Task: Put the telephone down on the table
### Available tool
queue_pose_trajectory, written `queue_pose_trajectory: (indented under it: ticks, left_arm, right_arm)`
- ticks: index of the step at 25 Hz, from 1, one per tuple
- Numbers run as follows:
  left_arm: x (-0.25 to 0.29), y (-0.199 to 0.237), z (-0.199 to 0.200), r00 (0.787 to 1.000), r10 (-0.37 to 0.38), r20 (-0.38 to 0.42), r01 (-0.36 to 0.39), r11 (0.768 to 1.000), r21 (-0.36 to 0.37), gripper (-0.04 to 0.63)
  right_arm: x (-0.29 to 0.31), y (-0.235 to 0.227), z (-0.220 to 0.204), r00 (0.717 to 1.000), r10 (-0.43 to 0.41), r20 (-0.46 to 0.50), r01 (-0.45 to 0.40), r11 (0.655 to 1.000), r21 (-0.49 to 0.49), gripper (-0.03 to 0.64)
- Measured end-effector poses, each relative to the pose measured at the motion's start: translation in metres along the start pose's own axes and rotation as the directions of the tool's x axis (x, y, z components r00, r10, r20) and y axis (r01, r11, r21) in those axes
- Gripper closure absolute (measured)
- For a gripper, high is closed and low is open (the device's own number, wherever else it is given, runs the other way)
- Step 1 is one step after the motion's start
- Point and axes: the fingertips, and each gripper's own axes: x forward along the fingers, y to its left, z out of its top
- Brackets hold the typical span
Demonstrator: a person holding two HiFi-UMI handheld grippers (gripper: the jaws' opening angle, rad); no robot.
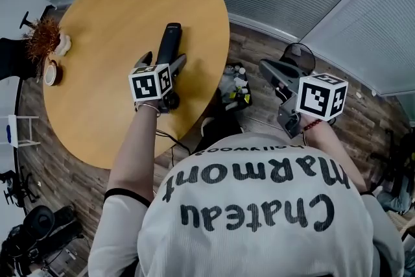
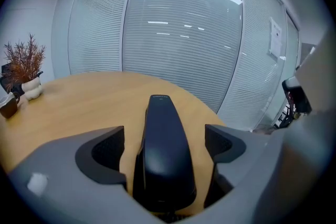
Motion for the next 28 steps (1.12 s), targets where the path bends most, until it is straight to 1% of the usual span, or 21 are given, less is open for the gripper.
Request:
queue_pose_trajectory:
  ticks: [2,3,6,8,9,10,11,13,14,15,18,20,24,26,28]
  left_arm:
    - [-0.008,0.001,0.009,0.999,0.0,0.051,0.0,1.0,0.008,0.121]
    - [-0.014,0.002,0.016,0.996,0.0,0.094,-0.001,1.0,0.007,0.15]
    - [-0.035,0.001,0.042,0.974,0.002,0.227,-0.003,1.0,0.008,0.246]
    - [-0.051,-0.004,0.062,0.952,-0.008,0.306,0.004,1.0,0.016,0.343]
    - [-0.061,-0.009,0.072,0.939,-0.026,0.344,0.019,1.0,0.022,0.381]
    - [-0.074,-0.017,0.081,0.922,-0.058,0.383,0.051,0.998,0.028,0.414]
    - [-0.088,-0.027,0.088,0.9,-0.105,0.424,0.101,0.994,0.033,0.432]
    - [-0.119,-0.047,0.101,0.847,-0.204,0.491,0.206,0.977,0.05,0.472]
    - [-0.133,-0.055,0.105,0.828,-0.235,0.51,0.233,0.97,0.067,0.495]
    - [-0.145,-0.06,0.107,0.818,-0.25,0.517,0.24,0.967,0.088,0.516]
    - [-0.173,-0.067,0.105,0.819,-0.273,0.505,0.239,0.962,0.133,0.586]
    - [-0.191,-0.069,0.099,0.816,-0.293,0.498,0.254,0.956,0.147,0.586]
    - [-0.232,-0.066,0.083,0.809,-0.313,0.497,0.252,0.949,0.188,0.588]
    - [-0.25,-0.061,0.073,0.806,-0.33,0.491,0.268,0.943,0.195,0.588]
    - [-0.264,-0.055,0.062,0.805,-0.345,0.483,0.285,0.938,0.195,0.588]
  right_arm:
    - [-0.002,0.003,0.002,1.0,0.0,0.004,0.0,1.0,-0.005,0.601]
    - [-0.002,0.004,0.002,1.0,0.0,0.005,0.0,1.0,-0.008,0.601]
    - [0.0,0.005,0.004,1.0,-0.001,0.01,0.001,1.0,-0.01,0.602]
    - [0.003,0.006,0.006,1.0,-0.007,0.022,0.007,1.0,-0.009,0.601]
    - [0.004,0.007,0.007,1.0,-0.008,0.028,0.009,1.0,-0.009,0.603]
    - [0.006,0.011,0.007,0.999,-0.007,0.033,0.008,1.0,-0.009,0.601]
    - [0.007,0.017,0.005,0.999,-0.003,0.033,0.004,1.0,-0.011,0.601]
    - [0.011,0.032,0.001,1.0,0.01,0.021,-0.009,1.0,-0.028,0.601]
    - [0.015,0.04,-0.001,1.0,0.016,0.012,-0.015,0.999,-0.044,0.601]
    - [0.018,0.049,-0.003,1.0,0.021,0.003,-0.02,0.998,-0.061,0.601]
    - [0.03,0.075,-0.007,1.0,0.028,-0.003,-0.028,0.995,-0.101,0.601]
    - [0.035,0.091,-0.01,0.999,0.032,0.006,-0.031,0.994,-0.106,0.601]
    - [0.04,0.12,-0.014,0.998,0.048,0.04,-0.044,0.995,-0.085,0.603]
    - [0.038,0.134,-0.014,0.996,0.064,0.068,-0.06,0.996,-0.058,0.603]
    - [0.036,0.147,-0.017,0.994,0.069,0.081,-0.064,0.996,-0.066,0.603]
